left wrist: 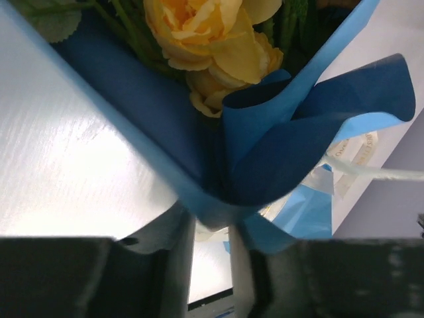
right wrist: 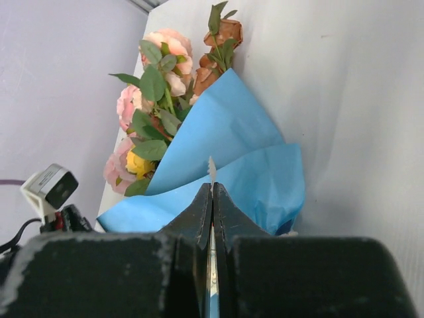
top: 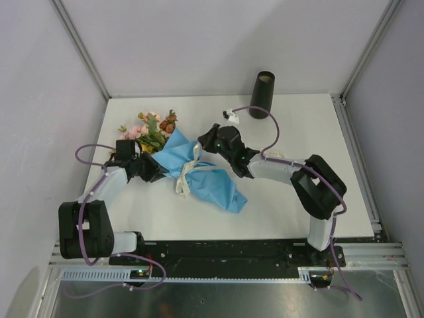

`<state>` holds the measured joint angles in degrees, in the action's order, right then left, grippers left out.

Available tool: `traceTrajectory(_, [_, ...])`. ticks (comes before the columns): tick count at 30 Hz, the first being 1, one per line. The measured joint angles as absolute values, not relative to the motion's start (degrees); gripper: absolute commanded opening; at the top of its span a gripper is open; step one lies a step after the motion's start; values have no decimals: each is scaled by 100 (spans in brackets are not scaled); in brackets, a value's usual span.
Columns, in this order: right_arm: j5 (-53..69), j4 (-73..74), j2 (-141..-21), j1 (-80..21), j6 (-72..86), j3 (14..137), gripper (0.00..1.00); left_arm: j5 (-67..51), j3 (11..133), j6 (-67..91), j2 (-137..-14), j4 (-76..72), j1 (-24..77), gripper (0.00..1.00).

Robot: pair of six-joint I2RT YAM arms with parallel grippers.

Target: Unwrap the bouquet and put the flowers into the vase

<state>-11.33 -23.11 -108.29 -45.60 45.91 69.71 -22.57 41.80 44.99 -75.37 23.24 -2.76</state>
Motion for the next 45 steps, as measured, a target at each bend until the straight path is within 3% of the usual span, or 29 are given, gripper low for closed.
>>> traceTrajectory(2, [-1179, -2303, -10628, -4609, 4453, 6860, 0, -2239, 4180, 4523, -7537, 2318, -279, 8])
traceTrajectory(5, [-1393, -2213, -10230, -4639, 4250, 6702, 0, -2178, 4180, 4530, -7537, 2320, -276, 1])
traceTrajectory(14, [-1857, -1990, -8925, -4294, 3747, 6176, 0, -2115, 4180, 4519, -7537, 2322, -276, 0])
traceTrajectory(25, [-2353, -1197, -7402, -2825, 3573, 5673, 0, -2112, 4180, 4510, -7520, 2324, -276, 0])
traceTrajectory(27, [-2362, -1105, -7284, -2668, 3575, 5583, 8, -2112, 4180, 4504, -7516, 2324, -276, 0])
traceTrajectory(30, [-2303, -908, -7308, -2613, 3597, 5465, 38, -2121, 4180, 4499, -7505, 2324, -276, 0])
traceTrajectory(33, [-2130, -620, -7404, -2633, 3649, 5408, 59, -2143, 4180, 4497, -7496, 2322, -276, 0])
traceTrajectory(37, [-2010, -301, -7435, -2799, 3734, 5406, 67, -2176, 4180, 4488, -7456, 2324, -279, 10])
traceTrajectory(45, [-1706, -445, -7631, -4141, 3959, 5408, 66, -2165, 4180, 4442, -7159, 2324, -281, 44])
